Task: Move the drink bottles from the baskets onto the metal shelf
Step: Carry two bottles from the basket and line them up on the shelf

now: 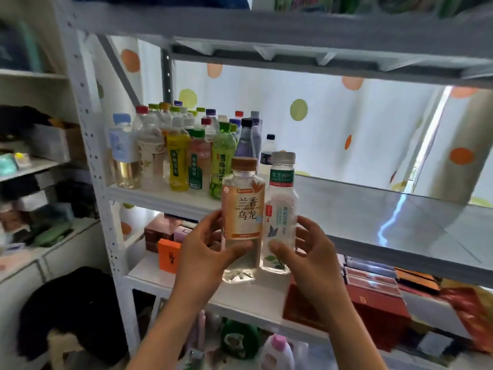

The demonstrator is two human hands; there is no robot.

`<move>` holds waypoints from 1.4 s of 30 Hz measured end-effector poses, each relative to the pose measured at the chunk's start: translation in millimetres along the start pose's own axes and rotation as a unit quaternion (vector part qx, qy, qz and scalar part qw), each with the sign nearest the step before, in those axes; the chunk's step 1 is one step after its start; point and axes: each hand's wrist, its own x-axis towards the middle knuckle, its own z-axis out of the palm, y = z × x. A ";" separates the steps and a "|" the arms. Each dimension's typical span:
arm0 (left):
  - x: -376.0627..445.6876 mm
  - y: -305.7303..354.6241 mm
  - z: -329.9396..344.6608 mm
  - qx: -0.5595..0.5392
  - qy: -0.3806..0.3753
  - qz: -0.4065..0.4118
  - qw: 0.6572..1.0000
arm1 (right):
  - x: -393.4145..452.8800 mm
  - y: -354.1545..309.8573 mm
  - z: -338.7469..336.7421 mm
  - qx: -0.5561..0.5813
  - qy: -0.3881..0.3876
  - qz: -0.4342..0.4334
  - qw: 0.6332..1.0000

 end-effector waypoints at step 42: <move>186.7 -46.9 225.7 0.370 0.290 0.042 0.882 | 431.0 139.9 6.9 -0.109 -0.145 -0.040 0.983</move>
